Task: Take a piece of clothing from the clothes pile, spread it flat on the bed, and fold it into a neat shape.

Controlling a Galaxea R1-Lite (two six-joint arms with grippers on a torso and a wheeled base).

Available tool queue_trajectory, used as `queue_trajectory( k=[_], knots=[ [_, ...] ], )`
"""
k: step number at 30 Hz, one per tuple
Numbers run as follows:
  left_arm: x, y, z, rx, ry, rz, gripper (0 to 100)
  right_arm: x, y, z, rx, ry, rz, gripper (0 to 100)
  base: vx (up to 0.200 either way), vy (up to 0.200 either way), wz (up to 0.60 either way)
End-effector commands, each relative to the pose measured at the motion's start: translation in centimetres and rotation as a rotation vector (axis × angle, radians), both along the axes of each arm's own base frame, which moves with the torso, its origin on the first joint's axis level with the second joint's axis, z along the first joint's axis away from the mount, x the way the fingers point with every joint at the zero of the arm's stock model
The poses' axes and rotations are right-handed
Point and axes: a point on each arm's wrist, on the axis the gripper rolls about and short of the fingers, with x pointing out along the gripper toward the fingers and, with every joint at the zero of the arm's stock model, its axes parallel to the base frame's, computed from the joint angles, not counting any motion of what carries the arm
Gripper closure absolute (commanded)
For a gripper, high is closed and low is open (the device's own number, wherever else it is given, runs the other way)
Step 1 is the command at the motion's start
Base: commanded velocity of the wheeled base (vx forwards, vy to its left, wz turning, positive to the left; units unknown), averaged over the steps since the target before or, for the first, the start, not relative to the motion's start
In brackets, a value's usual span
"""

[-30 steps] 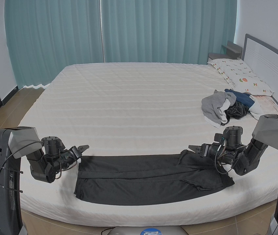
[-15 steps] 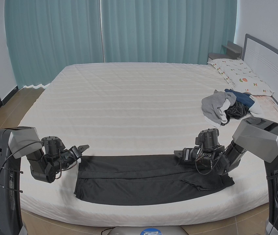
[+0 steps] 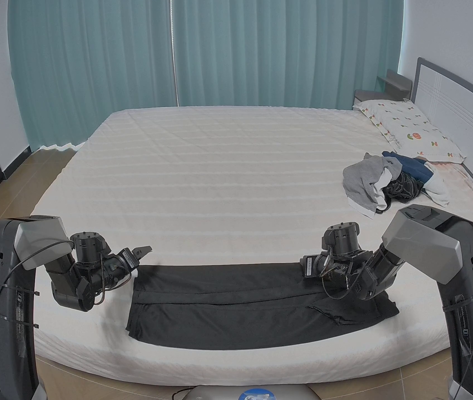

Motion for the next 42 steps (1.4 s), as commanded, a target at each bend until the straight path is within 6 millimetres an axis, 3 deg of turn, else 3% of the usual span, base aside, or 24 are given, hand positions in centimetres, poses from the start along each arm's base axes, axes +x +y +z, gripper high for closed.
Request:
queue_trajectory(
  k=[1, 15, 16, 18, 24, 29, 38, 42],
  knots=[
    [0.0, 0.0, -0.1, -0.001, 0.001, 0.0, 0, -0.1, 0.2, -0.5, -0.004, 0.002, 0.004, 100, 0.0, 0.0, 0.0],
    [0.0, 0.0, -0.1, -0.001, 0.001, 0.0, 0, -1.1, 0.2, -0.4, -0.002, -0.005, 0.018, 100, 0.0, 0.0, 0.0],
    [0.0, 0.0, -0.1, -0.001, 0.001, 0.0, 0, -1.1, 0.3, -0.3, 0.001, -0.006, 0.02, 0, 0.0, 0.0, 0.0],
    [0.0, 0.0, -0.1, -0.001, 0.001, 0.0, 0, -1.1, 0.3, -0.2, 0.004, -0.008, 0.02, 0, 0.0, 0.0, 0.0],
    [0.0, 0.0, -0.1, -0.001, 0.001, 0.0, 0, -1.4, -0.5, 2.6, 0.055, -0.079, 0.011, 0, 0.0, 0.0, 0.0],
    [0.0, 0.0, -0.1, -0.001, 0.004, 0.0, 0, -2.8, -2.5, 4.5, 0.164, -0.044, -0.033, 0, 0.0, 0.0, 0.0],
    [0.1, 0.0, -0.1, -0.001, 0.004, 0.0, 0, -4.0, -9.9, 3.7, 0.315, -0.016, -0.161, 0, 0.0, 0.0, 0.0],
    [0.1, 0.0, 0.0, -0.001, 0.004, 0.0, 0, -4.0, -10.6, 1.9, 0.323, 0.023, -0.179, 0, 0.0, 0.0, 0.0]
  ],
)
